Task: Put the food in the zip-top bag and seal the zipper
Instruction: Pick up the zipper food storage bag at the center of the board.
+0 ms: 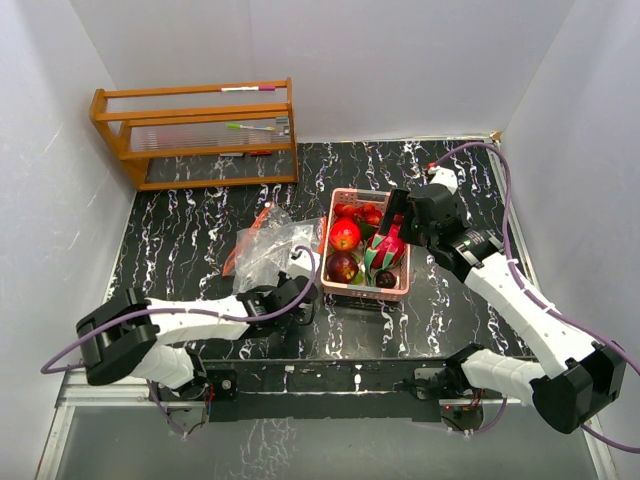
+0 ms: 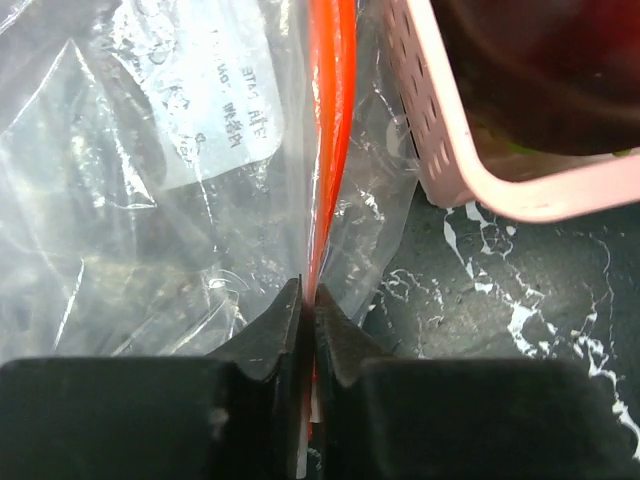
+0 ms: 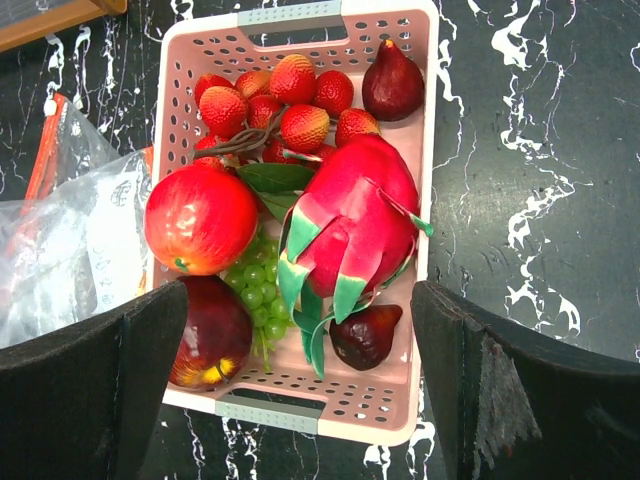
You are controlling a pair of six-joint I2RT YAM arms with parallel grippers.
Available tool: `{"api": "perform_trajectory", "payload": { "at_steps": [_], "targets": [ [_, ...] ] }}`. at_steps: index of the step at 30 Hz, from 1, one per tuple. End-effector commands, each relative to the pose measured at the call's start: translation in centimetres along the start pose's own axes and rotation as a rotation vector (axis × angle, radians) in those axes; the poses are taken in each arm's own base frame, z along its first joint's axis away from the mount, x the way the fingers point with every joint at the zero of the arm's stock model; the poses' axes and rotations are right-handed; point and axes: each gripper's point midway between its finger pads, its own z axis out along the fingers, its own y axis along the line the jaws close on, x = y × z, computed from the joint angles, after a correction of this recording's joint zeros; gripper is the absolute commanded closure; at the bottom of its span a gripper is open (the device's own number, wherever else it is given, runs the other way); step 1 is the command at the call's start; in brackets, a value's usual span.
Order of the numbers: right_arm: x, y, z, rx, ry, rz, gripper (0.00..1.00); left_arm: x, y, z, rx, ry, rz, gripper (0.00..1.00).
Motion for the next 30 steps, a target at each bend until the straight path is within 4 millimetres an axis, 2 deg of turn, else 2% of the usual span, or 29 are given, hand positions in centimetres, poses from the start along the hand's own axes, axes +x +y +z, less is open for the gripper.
{"api": "perform_trajectory", "payload": {
  "at_steps": [1,5,7,11,15,21,27,30],
  "targets": [
    [-1.9,0.5,-0.5,-0.034,-0.075,0.018,0.02,-2.8,1.0,-2.5,-0.007,-0.062,-0.057,1.0],
    [-1.6,1.0,-0.5,-0.062,-0.063,0.01,0.02,-4.4,2.4,-5.0,-0.007,-0.082,-0.09,1.0],
    [-1.3,1.8,-0.7,-0.119,-0.051,-0.015,0.02,-5.3,3.1,-6.4,-0.002,-0.101,-0.107,1.0],
    [-0.5,5.4,-2.1,-0.368,-0.044,-0.084,0.02,-6.8,4.0,-9.1,0.052,-0.15,-0.16,1.0],
    [0.3,9.1,-4.5,-0.641,-0.056,-0.083,0.03,-7.7,3.0,-11.2,0.184,-0.202,-0.222,1.0],
    [1.8,11.9,-6.1,-0.86,-0.013,-0.027,0.08,-7.5,0.3,-12.5,0.404,-0.261,-0.293,1.0],
    [3.2,13.8,-6.4,-0.953,0.023,0.036,0.12,-5.5,-1.2,-11.5,0.465,-0.242,-0.316,1.0],
    [4.1,14.8,-5.8,-0.946,0.046,0.028,0.13,-5.5,-1.9,-11.2,0.489,-0.242,-0.319,1.0]
  ]
}}
